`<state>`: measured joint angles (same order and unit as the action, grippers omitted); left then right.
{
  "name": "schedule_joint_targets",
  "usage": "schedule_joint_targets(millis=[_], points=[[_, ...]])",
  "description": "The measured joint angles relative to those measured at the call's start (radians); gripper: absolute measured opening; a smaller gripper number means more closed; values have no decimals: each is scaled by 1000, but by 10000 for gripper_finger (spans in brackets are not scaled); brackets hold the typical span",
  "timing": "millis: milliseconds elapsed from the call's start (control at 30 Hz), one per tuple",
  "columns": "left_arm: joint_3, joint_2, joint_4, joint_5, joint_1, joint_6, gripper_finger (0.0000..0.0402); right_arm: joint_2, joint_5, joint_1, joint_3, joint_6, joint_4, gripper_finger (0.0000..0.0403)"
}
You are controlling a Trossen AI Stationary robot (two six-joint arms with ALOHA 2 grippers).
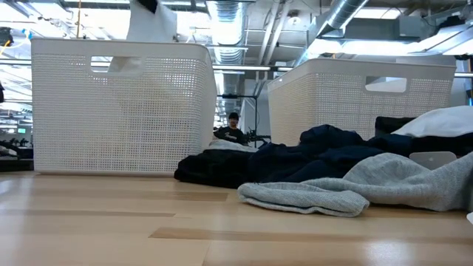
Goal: Sort clothes
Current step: Put the white sock into the left white bin
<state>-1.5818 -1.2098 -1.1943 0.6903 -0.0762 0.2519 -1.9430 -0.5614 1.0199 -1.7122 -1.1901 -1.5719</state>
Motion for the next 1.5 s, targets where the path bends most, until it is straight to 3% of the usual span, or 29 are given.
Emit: schedule_joint_targets(millis=[367, 633, 1000, 1233, 1500], points=[[13, -2, -11, -160, -283, 65, 3, 0, 16, 101, 74, -243, 0, 146], [190, -3, 65, -262, -464, 130, 3, 0, 17, 146, 114, -364, 2, 146], [367, -3, 203, -381, -600, 194, 3, 0, 12, 151, 131, -439, 1, 146], [415, -3, 207, -461, -677, 197, 10, 0, -152, 150, 131, -478, 1, 146], [465, -3, 222, -508, -695, 203, 12, 0, -172, 108, 131, -438, 1, 135]])
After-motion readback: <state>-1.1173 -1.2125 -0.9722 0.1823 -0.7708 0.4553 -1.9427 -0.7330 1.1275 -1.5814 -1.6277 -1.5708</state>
